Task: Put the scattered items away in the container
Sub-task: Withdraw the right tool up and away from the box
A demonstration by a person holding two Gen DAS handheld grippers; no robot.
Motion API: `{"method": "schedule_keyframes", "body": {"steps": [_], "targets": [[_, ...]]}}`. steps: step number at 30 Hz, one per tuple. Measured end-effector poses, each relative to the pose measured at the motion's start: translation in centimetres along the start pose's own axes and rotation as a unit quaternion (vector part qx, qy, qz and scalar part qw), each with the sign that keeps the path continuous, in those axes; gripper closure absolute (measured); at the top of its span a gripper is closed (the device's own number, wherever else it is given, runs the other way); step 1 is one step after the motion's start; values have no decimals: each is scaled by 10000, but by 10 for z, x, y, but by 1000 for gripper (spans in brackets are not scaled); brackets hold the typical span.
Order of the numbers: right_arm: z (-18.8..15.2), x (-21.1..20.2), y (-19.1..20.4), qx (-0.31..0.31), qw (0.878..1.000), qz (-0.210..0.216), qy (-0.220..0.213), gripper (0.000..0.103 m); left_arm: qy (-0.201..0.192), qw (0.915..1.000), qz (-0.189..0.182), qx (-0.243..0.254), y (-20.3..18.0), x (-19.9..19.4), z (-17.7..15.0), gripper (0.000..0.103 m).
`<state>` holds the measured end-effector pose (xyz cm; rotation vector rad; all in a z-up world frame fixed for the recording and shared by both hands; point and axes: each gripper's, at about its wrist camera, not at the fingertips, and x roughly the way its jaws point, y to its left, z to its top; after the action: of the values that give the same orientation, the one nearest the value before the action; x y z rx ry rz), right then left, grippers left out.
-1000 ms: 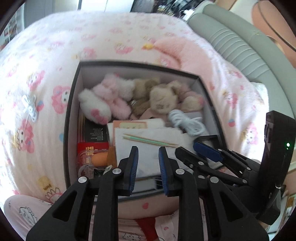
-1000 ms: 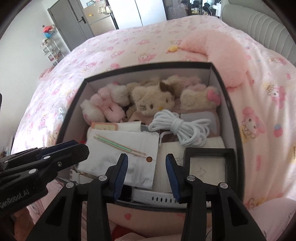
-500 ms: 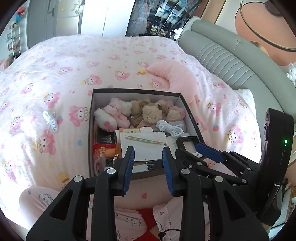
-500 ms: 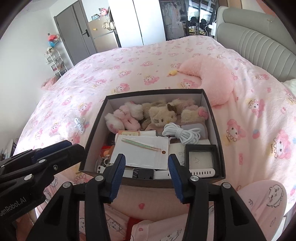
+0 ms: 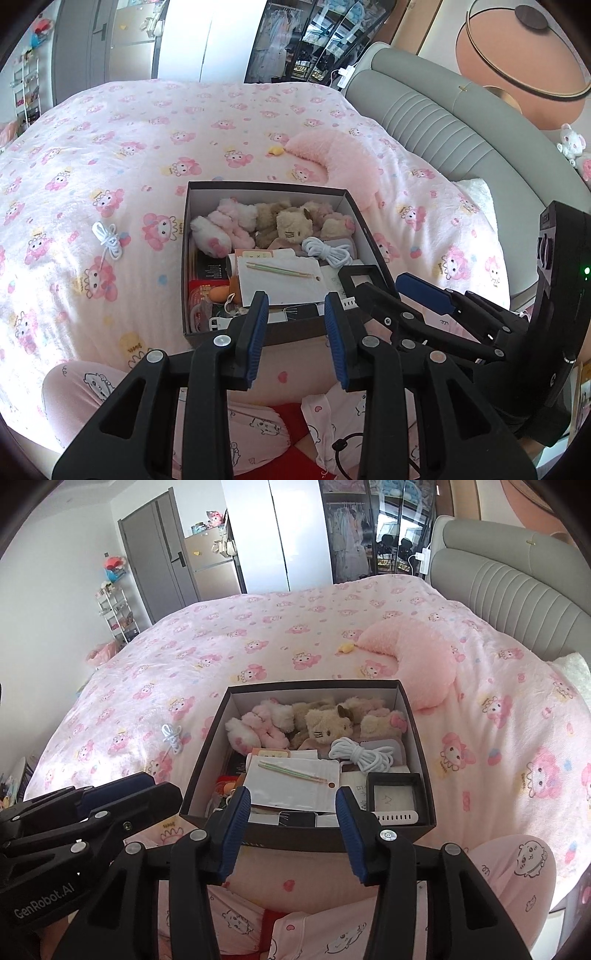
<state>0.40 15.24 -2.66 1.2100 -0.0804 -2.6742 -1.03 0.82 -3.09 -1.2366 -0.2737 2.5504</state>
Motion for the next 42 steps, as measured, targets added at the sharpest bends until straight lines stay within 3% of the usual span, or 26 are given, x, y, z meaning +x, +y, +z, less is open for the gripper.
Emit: {"method": "schedule_keyframes", "body": {"steps": [42], "targets": [[0, 16, 76, -489, 9979, 354, 223, 59, -56, 9974, 553, -455, 66, -33, -15, 72]]}}
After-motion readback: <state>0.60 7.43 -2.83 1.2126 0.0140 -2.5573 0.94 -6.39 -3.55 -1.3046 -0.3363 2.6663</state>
